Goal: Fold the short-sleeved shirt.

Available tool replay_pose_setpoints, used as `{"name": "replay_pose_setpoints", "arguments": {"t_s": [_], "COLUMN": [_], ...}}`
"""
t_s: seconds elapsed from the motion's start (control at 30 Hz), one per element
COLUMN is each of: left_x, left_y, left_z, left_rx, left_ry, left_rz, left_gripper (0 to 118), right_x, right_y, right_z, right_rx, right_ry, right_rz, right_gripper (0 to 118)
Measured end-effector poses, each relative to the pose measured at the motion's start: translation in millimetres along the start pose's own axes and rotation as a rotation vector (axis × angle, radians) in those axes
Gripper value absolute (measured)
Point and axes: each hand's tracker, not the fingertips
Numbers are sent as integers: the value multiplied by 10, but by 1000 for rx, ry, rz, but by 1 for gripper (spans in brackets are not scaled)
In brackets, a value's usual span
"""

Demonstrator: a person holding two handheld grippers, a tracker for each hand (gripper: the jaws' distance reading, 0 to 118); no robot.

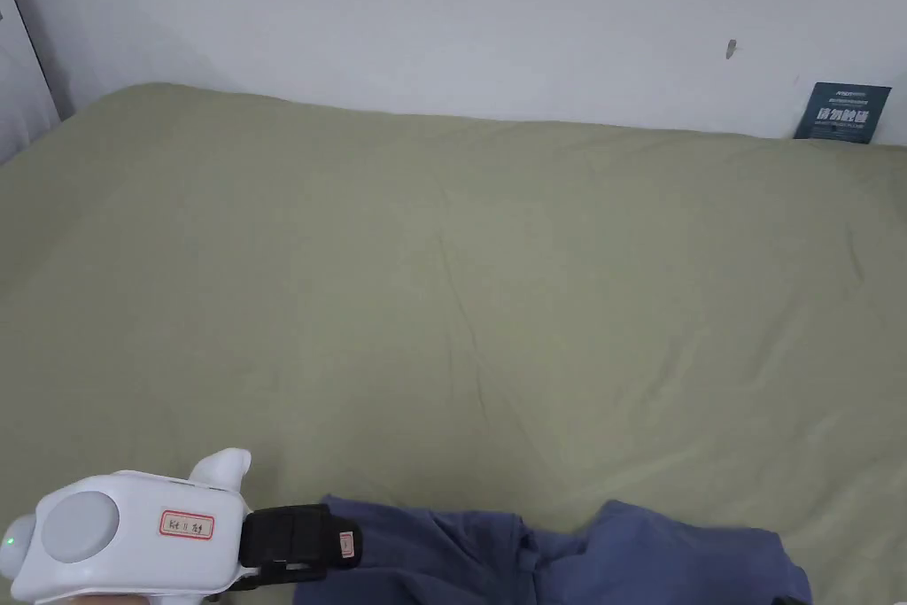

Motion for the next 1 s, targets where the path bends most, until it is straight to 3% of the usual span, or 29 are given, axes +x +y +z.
{"name": "replay_pose_setpoints", "arguments": {"t_s": [0.2,0.27,0.3,0.37,0.4,0.47,0.73,1.0], "left_x": [-215,-147,-126,-63,-63,-173,-21,-141], "left_y": [126,97,84,43,32,37,1,57], "left_z": [-229,-194,-214,-261,-252,-186,260,1200], "left_rx": [4,17,0,3,2,11,78,195], "left_ry": [-110,-154,-141,-15,50,-76,30,330], "left_rz": [88,69,66,39,28,142,104,115], "left_gripper": [118,111,89,32,21,14,11,11], "right_x": [32,51,59,64,68,71,154,238], "right_y": [30,26,21,14,7,-2,25,71], "right_z": [10,3,0,-3,6,33,102,98], "right_rx": [-3,-3,-4,-7,-4,-1,26,55], "right_ry": [-17,-18,-17,-17,-14,-9,4,29], "right_rz": [10,8,5,-1,-6,-10,-29,-34], "right_gripper": [1,1,1,1,1,1,1,1]}}
